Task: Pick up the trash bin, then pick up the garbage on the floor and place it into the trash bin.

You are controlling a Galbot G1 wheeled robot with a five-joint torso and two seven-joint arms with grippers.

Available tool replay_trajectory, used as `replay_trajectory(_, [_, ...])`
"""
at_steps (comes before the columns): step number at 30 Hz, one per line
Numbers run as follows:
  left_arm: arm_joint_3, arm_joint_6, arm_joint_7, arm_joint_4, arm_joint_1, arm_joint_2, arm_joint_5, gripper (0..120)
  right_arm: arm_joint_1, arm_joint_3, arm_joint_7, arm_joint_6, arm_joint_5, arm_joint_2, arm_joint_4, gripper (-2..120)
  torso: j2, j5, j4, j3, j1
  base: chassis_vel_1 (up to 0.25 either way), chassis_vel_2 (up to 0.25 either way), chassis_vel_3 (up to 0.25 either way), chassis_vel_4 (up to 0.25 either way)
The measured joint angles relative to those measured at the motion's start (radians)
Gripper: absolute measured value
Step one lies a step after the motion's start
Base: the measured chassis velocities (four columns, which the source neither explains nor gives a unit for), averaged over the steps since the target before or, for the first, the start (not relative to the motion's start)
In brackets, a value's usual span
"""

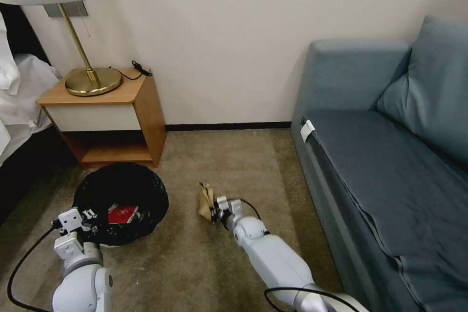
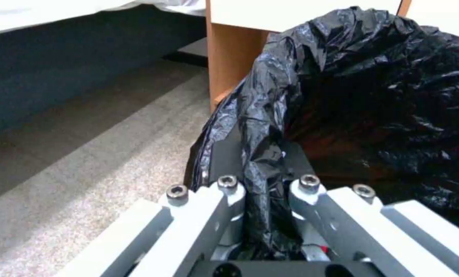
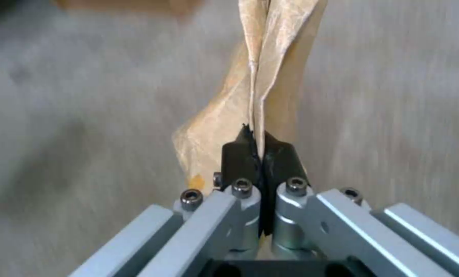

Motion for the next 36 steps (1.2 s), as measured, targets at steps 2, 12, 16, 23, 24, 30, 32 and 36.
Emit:
replay_trajectory(2, [0.0,0.0,0.0,0.0,-0.001,0.0,0.0,4,0.007,-0.007,0.011,0.004,0.004,0.0,0.029,0,0.0,0.0,0.0,0.0,0.0,0.0,0.0,0.0,0.0])
replay_trajectory(12, [-0.001,0.0,0.002,0.006,-0.012,0.0,-0.004,4,0.071,-0.124,0.109,0.041,0.062,0.0,0.265,0,0.0,-0.0001,0.0002,0.0,0.0,0.0,0.0,0.0,0.0])
replay_trajectory(16, [-0.005,0.002,0.002,0.004,-0.02,0.0,-0.004,4,0.079,-0.189,0.134,0.042,0.052,0.0,0.362,0,0.0,-0.0001,0.0001,0.0,0.0,0.0,0.0,0.0,0.0])
replay_trajectory(23, [-0.002,0.003,0.002,0.007,-0.026,0.0,0.003,4,0.064,-0.291,0.166,0.024,0.046,0.0,0.483,0,0.0,-0.0001,0.0002,0.0,0.0,0.0,0.0,0.0,0.0])
replay_trajectory(24, [-0.002,0.003,0.002,0.007,-0.026,0.0,0.003,4,0.064,-0.291,0.166,0.024,0.046,0.0,0.483,0,0.0,-0.0001,0.0002,0.0,0.0,0.0,0.0,0.0,0.0])
replay_trajectory(30, [0.002,0.003,0.001,0.006,-0.028,0.0,0.006,4,0.033,-0.35,0.169,0.022,0.018,0.0,0.504,0,0.0,0.0,0.0,0.0,0.0,0.0,0.0,0.0,0.0])
replay_trajectory(32, [0.002,0.003,0.001,0.002,-0.028,0.0,0.006,4,0.016,-0.376,0.168,0.029,-0.005,0.0,0.482,0,0.0,0.0,0.0,0.0,0.0,0.0,0.0,0.0,0.0])
replay_trajectory(36, [0.004,0.003,0.0,0.001,-0.026,0.0,0.007,4,0.007,-0.394,0.165,0.036,-0.022,0.0,0.46,0,0.0,0.0,0.0,0.0,0.0,0.0,0.0,0.0,0.0])
